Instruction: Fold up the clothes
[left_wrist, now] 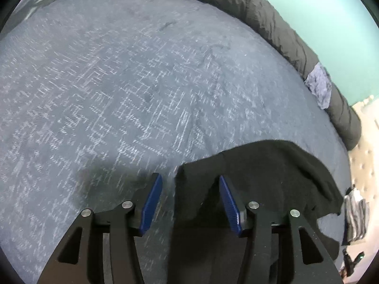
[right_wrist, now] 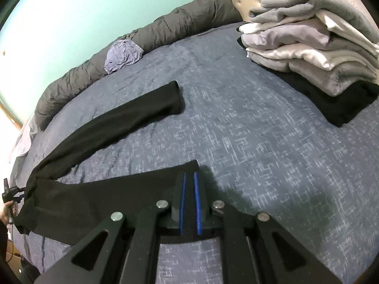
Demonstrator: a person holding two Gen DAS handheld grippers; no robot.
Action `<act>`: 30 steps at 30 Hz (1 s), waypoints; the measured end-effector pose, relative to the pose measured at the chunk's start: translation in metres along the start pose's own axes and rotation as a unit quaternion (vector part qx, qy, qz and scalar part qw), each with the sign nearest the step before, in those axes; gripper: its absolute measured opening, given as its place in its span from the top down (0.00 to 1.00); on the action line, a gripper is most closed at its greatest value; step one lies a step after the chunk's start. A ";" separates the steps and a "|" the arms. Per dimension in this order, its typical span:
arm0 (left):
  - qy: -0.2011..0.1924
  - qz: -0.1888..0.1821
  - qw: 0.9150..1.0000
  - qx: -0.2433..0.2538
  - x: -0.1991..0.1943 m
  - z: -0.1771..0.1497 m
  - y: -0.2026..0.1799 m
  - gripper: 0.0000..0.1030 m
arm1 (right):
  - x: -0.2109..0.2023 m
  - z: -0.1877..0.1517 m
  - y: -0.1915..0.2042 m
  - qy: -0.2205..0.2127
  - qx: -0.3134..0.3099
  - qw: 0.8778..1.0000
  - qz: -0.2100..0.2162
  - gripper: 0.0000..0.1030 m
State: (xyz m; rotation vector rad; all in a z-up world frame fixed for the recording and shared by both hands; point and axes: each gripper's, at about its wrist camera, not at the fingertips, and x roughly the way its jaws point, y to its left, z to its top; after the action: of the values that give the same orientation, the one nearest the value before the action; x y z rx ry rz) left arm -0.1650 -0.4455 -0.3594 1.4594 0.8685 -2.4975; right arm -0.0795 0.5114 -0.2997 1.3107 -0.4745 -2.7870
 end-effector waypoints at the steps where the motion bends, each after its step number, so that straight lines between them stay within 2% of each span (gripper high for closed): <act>1: -0.001 -0.004 1.000 0.002 0.000 0.000 -0.001 0.49 | 0.002 0.000 0.002 0.002 -0.003 1.000 -0.001 0.93; 3: -0.001 -0.012 1.000 0.007 -0.002 -0.002 -0.006 0.64 | 0.005 0.001 0.004 0.004 -0.008 1.000 -0.002 0.93; 4: 0.001 -0.016 1.000 0.011 -0.003 -0.004 -0.010 0.65 | 0.006 0.000 0.005 0.005 -0.009 1.000 -0.002 0.93; 9: 0.009 -0.029 0.999 0.036 -0.003 -0.008 -0.025 0.65 | 0.012 -0.003 0.005 0.008 -0.002 1.000 0.000 0.93; 15: 0.028 -0.043 0.998 0.033 0.004 -0.009 -0.032 0.65 | 0.012 -0.006 0.007 0.007 0.002 1.000 0.007 0.93; 18: 0.043 -0.076 0.996 0.028 0.007 -0.015 -0.035 0.65 | 0.011 -0.006 0.007 0.007 -0.003 1.000 0.008 0.93; 20: 0.043 -0.072 0.996 0.037 0.007 -0.017 -0.039 0.65 | 0.012 -0.006 0.006 0.007 -0.002 1.000 0.006 0.93; 22: 0.035 -0.062 0.996 0.044 0.006 -0.015 -0.042 0.68 | 0.013 -0.007 0.004 0.007 0.007 1.000 0.006 0.93; 23: 0.029 -0.058 0.997 0.045 0.006 -0.013 -0.043 0.86 | 0.014 -0.007 0.003 0.006 0.013 1.000 0.007 0.93; 24: 0.021 -0.054 0.997 0.044 0.004 -0.010 -0.045 0.97 | 0.014 -0.008 0.002 0.005 0.019 1.000 0.010 0.93; 30: -0.046 -0.030 0.997 0.056 -0.026 0.012 -0.060 0.97 | 0.012 -0.007 0.003 0.005 0.012 1.000 0.008 0.91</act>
State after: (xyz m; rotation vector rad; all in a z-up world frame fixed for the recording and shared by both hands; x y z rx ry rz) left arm -0.1826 -0.4068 -0.3082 1.3561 0.7803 -2.6730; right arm -0.0825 0.5049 -0.3125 1.3183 -0.5183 -2.7701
